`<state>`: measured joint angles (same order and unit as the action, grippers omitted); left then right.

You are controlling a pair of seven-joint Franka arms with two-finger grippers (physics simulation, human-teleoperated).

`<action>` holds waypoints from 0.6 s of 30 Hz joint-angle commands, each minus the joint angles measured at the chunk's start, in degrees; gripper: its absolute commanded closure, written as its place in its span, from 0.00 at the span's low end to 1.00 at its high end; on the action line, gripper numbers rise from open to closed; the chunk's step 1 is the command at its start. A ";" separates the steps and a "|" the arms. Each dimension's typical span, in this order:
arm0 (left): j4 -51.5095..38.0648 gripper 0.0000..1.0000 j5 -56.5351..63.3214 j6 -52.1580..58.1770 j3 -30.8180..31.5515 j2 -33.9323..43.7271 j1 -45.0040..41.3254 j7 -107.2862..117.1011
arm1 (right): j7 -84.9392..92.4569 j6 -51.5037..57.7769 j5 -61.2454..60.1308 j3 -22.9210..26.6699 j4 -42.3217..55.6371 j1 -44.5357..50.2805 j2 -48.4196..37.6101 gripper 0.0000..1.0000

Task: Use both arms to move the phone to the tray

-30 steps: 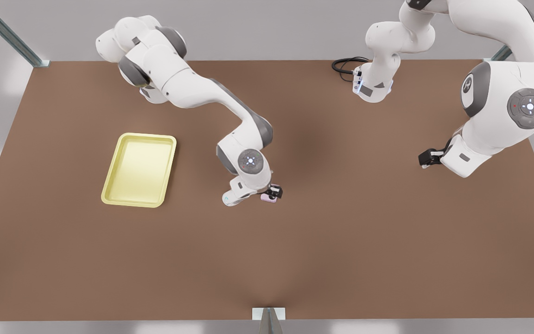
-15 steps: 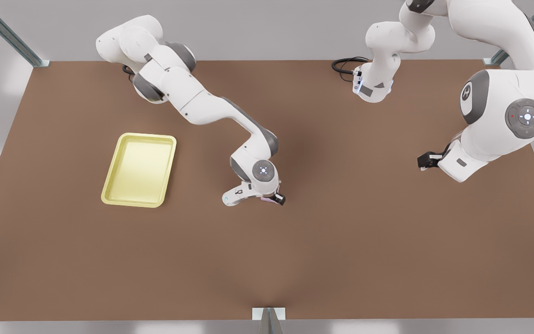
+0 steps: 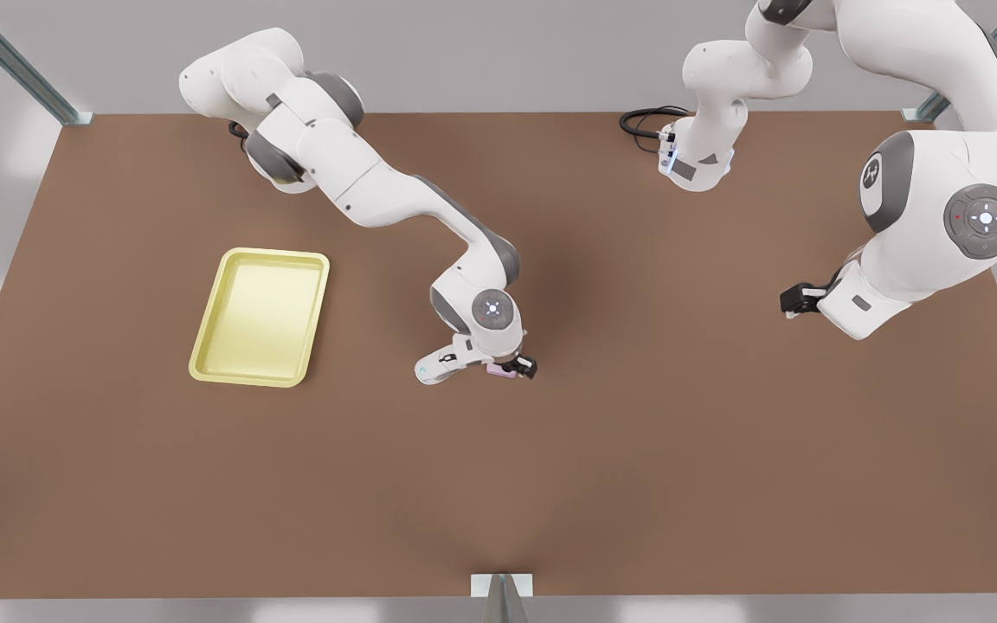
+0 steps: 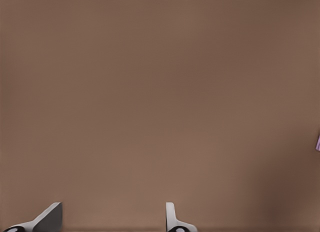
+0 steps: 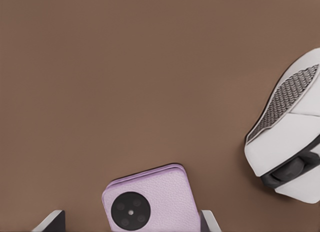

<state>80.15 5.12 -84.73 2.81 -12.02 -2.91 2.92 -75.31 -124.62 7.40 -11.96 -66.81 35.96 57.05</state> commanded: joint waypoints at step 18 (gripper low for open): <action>0.01 0.00 0.33 -0.08 0.01 -0.02 -0.07 -0.98 | 18.00 -0.36 1.91 -0.52 -2.88 1.65 0.08 0.00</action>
<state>80.17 5.33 -84.79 2.80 -12.10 -2.99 2.26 -64.54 -124.93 8.80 -12.41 -69.66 37.51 57.15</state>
